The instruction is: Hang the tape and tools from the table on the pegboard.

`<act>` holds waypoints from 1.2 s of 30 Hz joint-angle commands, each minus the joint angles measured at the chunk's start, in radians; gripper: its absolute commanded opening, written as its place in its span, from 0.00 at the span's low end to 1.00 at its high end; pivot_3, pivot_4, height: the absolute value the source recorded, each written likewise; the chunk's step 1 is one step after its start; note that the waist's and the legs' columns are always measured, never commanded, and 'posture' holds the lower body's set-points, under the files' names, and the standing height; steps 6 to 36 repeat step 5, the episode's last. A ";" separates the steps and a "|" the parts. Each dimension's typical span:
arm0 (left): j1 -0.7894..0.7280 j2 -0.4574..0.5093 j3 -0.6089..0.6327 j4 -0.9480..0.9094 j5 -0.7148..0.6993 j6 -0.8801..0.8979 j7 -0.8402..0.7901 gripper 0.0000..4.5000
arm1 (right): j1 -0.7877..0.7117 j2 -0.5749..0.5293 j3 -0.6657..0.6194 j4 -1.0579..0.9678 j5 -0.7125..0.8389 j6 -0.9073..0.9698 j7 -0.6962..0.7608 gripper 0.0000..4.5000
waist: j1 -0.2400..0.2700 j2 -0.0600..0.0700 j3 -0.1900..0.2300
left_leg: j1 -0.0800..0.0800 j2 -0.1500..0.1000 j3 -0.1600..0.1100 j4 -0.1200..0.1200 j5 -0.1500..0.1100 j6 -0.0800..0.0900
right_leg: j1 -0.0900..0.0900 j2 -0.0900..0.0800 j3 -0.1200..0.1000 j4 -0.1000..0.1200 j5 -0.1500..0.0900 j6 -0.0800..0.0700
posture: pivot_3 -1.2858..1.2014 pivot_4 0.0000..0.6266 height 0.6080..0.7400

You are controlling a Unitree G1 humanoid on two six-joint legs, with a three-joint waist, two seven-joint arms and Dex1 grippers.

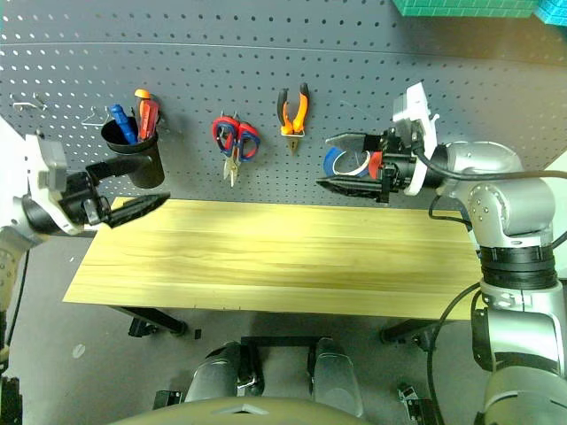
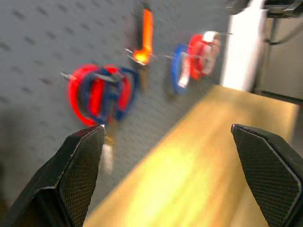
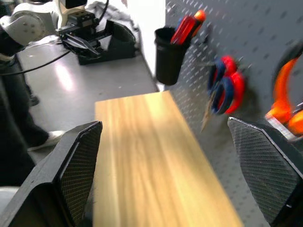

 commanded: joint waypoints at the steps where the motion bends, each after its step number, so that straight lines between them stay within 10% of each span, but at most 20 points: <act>1: 0.009 -0.019 -0.007 0.038 -0.010 -0.055 -0.075 0.99 | 0.022 -0.004 0.000 0.016 -0.001 -0.016 0.032 1.00 | 0.004 0.001 -0.001 | 0.000 0.000 0.000 0.000 0.000 0.000 | 0.000 0.000 0.000 0.000 0.000 0.000 | 0.50 0.10 0.92; 36: 0.050 0.001 -0.084 0.133 0.074 -0.165 -0.230 0.99 | 0.046 0.006 0.033 0.085 -0.036 -0.045 0.058 1.00 | 0.001 0.002 -0.007 | 0.000 -0.001 0.001 0.000 -0.001 0.001 | 0.000 -0.001 0.000 0.000 0.000 0.000 | 0.50 0.07 0.92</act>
